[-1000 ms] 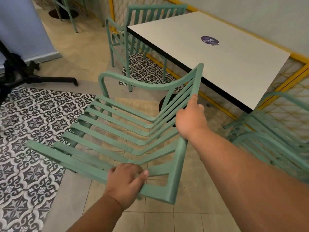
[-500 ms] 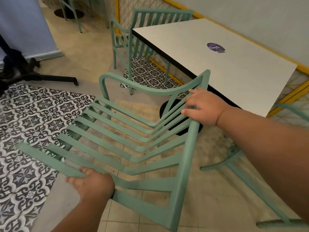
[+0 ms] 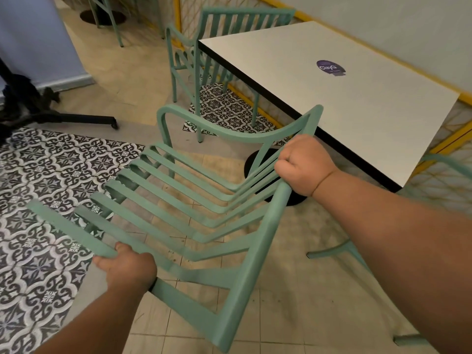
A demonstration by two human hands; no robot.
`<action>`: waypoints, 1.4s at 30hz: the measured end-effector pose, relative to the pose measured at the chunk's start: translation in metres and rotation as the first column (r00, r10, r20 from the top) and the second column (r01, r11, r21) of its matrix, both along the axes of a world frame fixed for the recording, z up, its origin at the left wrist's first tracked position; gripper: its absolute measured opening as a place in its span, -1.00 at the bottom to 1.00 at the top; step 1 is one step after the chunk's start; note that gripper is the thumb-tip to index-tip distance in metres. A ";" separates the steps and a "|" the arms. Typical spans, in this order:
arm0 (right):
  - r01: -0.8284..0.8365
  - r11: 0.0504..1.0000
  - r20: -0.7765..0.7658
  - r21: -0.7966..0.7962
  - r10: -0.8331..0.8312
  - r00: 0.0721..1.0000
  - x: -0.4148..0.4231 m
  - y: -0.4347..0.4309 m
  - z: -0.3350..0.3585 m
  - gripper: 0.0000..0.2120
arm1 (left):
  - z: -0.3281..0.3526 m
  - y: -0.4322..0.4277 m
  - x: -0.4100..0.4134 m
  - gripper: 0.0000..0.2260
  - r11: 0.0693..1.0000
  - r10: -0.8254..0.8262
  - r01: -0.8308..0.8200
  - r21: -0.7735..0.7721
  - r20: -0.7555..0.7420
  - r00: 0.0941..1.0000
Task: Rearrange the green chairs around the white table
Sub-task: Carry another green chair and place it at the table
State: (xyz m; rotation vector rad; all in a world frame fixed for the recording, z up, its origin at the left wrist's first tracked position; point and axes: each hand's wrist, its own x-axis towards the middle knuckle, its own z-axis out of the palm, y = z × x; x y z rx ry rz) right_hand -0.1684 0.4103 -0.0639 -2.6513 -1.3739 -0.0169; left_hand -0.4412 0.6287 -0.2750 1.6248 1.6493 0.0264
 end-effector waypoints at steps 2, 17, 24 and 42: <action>0.004 1.000 0.024 0.002 -0.004 1.000 -0.004 0.000 -0.001 -0.50 | 0.003 0.008 0.000 -0.40 0.999 -0.044 0.044 0.021 -0.022 0.999; 0.043 0.996 0.134 0.076 -0.052 0.990 -0.034 0.001 -0.015 -0.49 | 0.019 0.060 0.011 -0.54 0.940 -0.323 0.333 0.076 -0.123 0.939; 0.125 0.987 0.131 0.101 -0.138 0.982 -0.061 0.003 -0.014 -0.53 | 0.023 0.081 0.010 -0.61 0.910 -0.397 0.408 0.068 -0.139 0.907; 0.203 0.971 0.159 0.129 -0.222 0.962 -0.087 0.000 -0.022 -0.59 | 0.148 0.048 0.018 -0.43 0.653 -0.748 0.757 -0.035 -0.190 0.636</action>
